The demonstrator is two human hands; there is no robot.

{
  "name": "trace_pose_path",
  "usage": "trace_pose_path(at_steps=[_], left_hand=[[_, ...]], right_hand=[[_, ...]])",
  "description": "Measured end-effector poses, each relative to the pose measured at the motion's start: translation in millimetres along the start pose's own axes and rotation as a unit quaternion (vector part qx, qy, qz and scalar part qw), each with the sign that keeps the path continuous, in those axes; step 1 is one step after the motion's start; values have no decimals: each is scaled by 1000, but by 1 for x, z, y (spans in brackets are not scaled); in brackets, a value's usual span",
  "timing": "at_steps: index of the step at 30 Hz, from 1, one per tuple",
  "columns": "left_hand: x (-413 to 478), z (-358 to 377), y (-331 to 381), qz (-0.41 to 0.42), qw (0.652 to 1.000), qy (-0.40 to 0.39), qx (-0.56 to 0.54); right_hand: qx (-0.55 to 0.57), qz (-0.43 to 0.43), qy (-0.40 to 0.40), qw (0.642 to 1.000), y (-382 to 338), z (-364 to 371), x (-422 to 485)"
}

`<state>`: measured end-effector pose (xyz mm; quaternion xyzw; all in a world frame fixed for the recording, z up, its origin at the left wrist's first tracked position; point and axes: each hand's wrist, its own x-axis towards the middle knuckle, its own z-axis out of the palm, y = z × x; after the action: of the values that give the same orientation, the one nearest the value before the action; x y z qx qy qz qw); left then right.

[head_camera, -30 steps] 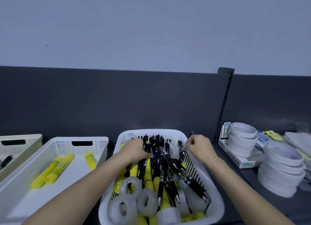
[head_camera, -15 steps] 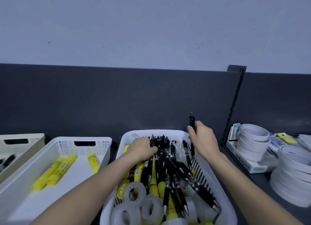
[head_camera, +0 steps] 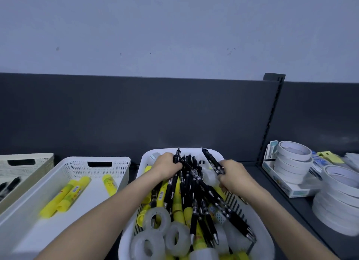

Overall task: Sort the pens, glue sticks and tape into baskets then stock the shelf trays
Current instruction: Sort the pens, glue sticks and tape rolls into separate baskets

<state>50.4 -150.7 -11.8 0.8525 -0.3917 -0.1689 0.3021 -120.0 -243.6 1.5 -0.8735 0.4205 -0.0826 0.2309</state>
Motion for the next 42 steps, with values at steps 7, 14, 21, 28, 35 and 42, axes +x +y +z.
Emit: trace_pose_path(at_steps=[7, 14, 21, 28, 35, 42], left_hand=[[-26, 5, 8, 80, 978, 59, 184], [-53, 5, -4, 50, 970, -2, 236], [-63, 9, 1, 85, 985, 19, 151], [-76, -18, 6, 86, 973, 78, -200], [-95, -101, -21, 77, 899, 197, -383], [-126, -192, -135, -34, 919, 257, -297]], right_hand=[[-195, -76, -84, 974, -8, 19, -59], [-101, -71, -74, 990, -7, 19, -48], [314, -80, -45, 945, 2, -12, -57], [436, -104, -95, 889, -13, -12, -59], [431, -155, -115, 881, -79, 0, -52], [410, -191, -191, 871, -201, 54, -50]])
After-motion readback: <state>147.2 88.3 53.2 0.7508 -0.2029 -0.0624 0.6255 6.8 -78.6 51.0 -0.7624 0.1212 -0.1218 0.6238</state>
